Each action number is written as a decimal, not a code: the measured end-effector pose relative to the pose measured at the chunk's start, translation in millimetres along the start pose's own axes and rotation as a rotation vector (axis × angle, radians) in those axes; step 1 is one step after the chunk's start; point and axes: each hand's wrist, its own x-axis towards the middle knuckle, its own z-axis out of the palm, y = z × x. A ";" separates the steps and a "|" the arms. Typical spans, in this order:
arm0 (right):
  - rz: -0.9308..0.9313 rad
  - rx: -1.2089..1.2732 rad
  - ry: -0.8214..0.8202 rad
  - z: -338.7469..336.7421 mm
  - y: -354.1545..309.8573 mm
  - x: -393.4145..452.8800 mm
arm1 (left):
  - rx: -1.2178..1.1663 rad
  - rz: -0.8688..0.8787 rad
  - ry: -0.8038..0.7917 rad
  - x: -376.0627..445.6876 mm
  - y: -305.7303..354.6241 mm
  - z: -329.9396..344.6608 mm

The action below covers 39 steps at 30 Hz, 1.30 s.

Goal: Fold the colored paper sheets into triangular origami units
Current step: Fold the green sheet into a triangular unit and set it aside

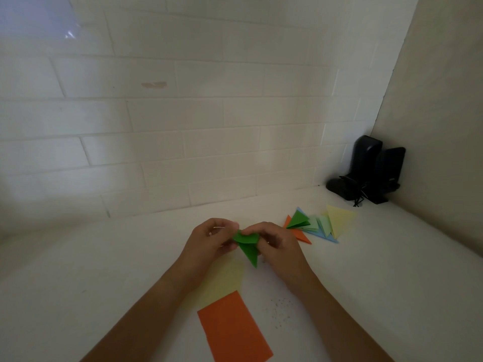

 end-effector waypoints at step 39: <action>0.064 -0.051 -0.142 0.5 4.1 0.5 | 0.200 0.151 -0.013 -3.5 -3.9 0.0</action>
